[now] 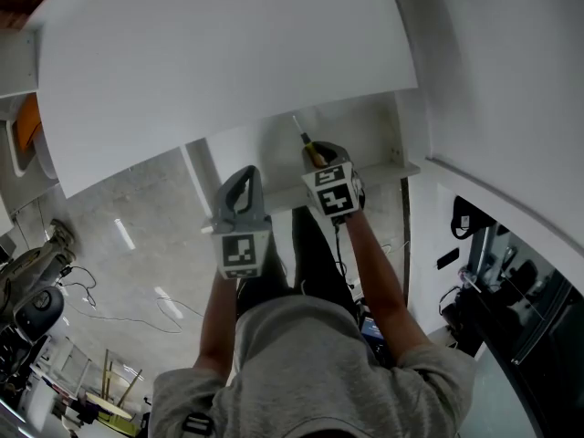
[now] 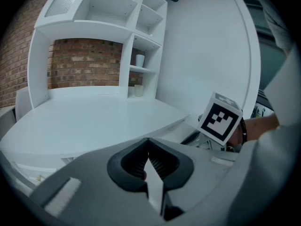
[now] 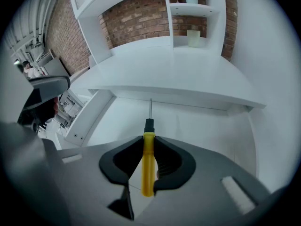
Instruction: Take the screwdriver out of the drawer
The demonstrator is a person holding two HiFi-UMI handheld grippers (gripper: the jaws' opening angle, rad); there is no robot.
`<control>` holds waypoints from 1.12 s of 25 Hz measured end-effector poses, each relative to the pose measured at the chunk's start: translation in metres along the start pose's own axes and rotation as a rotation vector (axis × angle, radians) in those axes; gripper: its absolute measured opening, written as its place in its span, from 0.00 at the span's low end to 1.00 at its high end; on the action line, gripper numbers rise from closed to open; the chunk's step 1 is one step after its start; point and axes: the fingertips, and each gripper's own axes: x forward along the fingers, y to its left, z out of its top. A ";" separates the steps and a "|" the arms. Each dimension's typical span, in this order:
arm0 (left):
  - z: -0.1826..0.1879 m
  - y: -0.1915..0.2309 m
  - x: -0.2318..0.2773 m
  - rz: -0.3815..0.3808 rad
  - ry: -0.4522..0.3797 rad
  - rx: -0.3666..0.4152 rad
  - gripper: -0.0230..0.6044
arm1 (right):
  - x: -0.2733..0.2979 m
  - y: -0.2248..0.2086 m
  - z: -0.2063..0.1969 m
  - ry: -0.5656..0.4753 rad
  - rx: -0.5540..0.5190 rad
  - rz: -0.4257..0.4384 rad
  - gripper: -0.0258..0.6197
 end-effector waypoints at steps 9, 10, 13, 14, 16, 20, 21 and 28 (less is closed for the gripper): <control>0.035 -0.020 -0.019 -0.003 -0.057 0.041 0.06 | -0.066 0.001 0.027 -0.143 -0.013 -0.035 0.16; 0.039 -0.021 -0.021 -0.002 -0.066 0.049 0.06 | -0.074 0.001 0.031 -0.161 -0.012 -0.036 0.16; 0.052 -0.027 -0.029 -0.001 -0.089 0.064 0.06 | -0.099 0.005 0.043 -0.216 -0.013 -0.040 0.16; 0.057 -0.030 -0.032 0.000 -0.096 0.067 0.06 | -0.108 0.005 0.046 -0.234 -0.016 -0.041 0.16; 0.065 -0.038 -0.037 0.001 -0.106 0.082 0.06 | -0.125 0.006 0.051 -0.268 -0.021 -0.043 0.16; 0.085 -0.051 -0.049 0.005 -0.136 0.099 0.06 | -0.159 0.008 0.061 -0.337 -0.022 -0.042 0.16; 0.091 -0.054 -0.052 0.008 -0.145 0.102 0.06 | -0.167 0.009 0.064 -0.355 -0.023 -0.041 0.16; 0.121 -0.066 -0.071 0.049 -0.201 0.132 0.06 | -0.219 0.015 0.072 -0.453 -0.053 -0.036 0.16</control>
